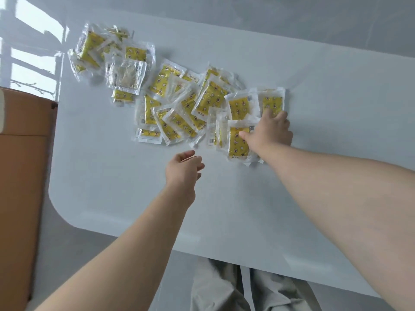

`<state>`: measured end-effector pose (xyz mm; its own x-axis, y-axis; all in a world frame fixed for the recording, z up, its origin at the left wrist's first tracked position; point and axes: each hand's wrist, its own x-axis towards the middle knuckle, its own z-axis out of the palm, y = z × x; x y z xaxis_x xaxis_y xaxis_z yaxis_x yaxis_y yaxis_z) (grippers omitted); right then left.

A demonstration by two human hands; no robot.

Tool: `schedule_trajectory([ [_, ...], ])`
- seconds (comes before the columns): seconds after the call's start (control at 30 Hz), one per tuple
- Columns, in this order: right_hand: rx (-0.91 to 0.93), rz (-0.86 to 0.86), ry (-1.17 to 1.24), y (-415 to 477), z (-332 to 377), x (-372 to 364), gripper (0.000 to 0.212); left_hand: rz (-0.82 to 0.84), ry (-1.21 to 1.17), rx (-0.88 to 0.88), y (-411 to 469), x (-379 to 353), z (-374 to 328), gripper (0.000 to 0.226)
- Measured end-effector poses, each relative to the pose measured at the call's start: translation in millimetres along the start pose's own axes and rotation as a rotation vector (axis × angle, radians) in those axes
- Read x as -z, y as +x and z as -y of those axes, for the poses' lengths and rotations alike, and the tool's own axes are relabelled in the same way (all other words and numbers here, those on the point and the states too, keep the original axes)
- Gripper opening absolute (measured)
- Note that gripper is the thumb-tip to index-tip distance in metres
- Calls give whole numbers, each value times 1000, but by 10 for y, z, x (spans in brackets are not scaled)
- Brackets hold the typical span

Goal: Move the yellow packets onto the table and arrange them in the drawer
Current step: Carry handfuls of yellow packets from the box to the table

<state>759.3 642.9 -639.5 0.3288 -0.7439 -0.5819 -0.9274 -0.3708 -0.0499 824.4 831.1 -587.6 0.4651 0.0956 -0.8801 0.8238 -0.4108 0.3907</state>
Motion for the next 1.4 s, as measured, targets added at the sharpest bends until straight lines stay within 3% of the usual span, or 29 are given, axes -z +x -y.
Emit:
schedule_trajectory([
  [0.1,4,-31,-45,-237,-51,199,74,16,4,-10,-203,66,-97,19],
  [0.33,75,46,249,-1296,-229,1179,26,133,22,-3,-1169,341,-516,22],
  [0.8,113,-129,768,-2732,-460,2906,45,351,-13,-233,-2988,647,-1361,21],
  [1.17,72,-68,1084,-3120,-835,3224,32,408,-92,-391,-3791,525,-1309,21],
  [1.4,151,-12,1082,-3283,-1311,3272,34,371,-173,-428,-4239,346,-803,21],
])
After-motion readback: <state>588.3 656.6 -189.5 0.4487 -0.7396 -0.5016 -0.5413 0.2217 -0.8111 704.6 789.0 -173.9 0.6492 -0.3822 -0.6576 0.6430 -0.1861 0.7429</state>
